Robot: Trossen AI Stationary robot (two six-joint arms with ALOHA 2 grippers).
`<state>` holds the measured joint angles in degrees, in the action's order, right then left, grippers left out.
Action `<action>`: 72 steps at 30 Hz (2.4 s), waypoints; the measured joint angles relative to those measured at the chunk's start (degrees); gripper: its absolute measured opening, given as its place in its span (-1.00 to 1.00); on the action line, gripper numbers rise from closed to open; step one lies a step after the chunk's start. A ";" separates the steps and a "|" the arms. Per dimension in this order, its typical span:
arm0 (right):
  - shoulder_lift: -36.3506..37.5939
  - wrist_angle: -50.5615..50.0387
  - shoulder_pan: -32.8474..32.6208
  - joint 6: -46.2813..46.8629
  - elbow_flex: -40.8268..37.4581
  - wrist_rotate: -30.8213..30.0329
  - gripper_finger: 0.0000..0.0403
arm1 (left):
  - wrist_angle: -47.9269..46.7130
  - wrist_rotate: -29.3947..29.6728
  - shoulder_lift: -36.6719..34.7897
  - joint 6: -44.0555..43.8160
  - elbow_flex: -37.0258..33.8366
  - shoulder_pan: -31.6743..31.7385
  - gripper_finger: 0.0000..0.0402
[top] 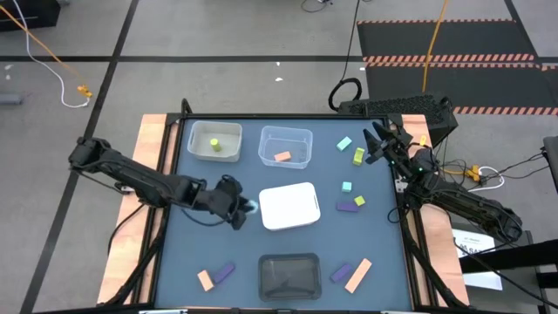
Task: Sort & place blocks by color
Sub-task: Put the bottom left light blue block into the white bin, then put the bottom left violet block into the black bin
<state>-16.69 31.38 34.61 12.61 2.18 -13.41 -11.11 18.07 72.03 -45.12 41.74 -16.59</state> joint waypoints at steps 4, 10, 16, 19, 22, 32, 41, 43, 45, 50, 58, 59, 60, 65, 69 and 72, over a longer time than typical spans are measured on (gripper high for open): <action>0.00 0.08 0.00 0.01 0.00 0.01 0.23 | 15.35 0.08 -0.08 14.78 0.00 1.02 -0.39; 0.00 -0.31 0.00 0.01 0.02 0.02 0.23 | 36.82 0.14 -0.06 34.32 0.02 2.15 -0.39; 0.00 -0.31 0.00 0.01 0.01 0.00 0.23 | 45.08 0.16 -0.06 42.11 0.02 2.19 -0.39; 0.00 -0.34 0.00 0.01 0.02 0.00 0.23 | 45.01 0.13 -0.04 42.03 0.02 2.22 -0.39; 0.00 -0.33 0.02 0.01 0.00 0.00 0.23 | 41.53 0.09 -0.04 39.83 0.04 2.22 -0.39; 0.00 -0.28 0.00 0.00 0.00 0.00 0.23 | 22.15 0.01 6.39 19.76 0.05 3.38 -0.39; 0.00 -0.32 0.00 0.01 0.02 0.02 0.23 | 25.25 -2.09 16.46 13.79 0.04 6.63 -0.39; 0.02 -0.32 0.00 0.00 0.01 0.01 0.23 | 26.10 -3.66 18.28 12.95 0.02 7.18 -0.38; 0.01 -0.10 0.01 0.00 0.01 0.00 0.23 | 28.39 -4.86 20.07 12.78 0.02 7.62 -0.32; 0.01 0.06 0.01 0.00 0.01 0.01 0.23 | 32.00 -5.17 22.38 11.34 0.11 7.63 -0.04; 0.02 0.06 0.02 -0.01 0.02 0.02 0.23 | 33.04 -5.93 20.40 11.92 -0.02 7.47 0.19; 0.02 0.08 0.00 0.01 0.02 0.00 0.23 | 32.92 -6.42 19.59 12.36 -0.02 7.45 0.21; 0.02 0.08 0.00 0.01 0.02 0.00 0.23 | 32.84 -6.91 18.64 12.86 -0.02 7.32 0.22; 0.02 0.06 0.00 0.01 0.00 0.00 0.23 | 28.98 -7.69 13.41 14.12 -0.02 4.98 0.24; 0.02 0.06 0.00 0.00 0.02 0.01 0.23 | 20.00 -9.00 9.28 9.86 -0.02 1.08 0.25; 0.01 0.07 0.01 0.00 0.01 0.00 0.23 | 14.22 -9.60 6.25 3.33 0.04 -3.14 0.25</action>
<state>-16.68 31.45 34.62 12.61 2.19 -13.41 3.11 8.47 78.27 -41.79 41.78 -19.73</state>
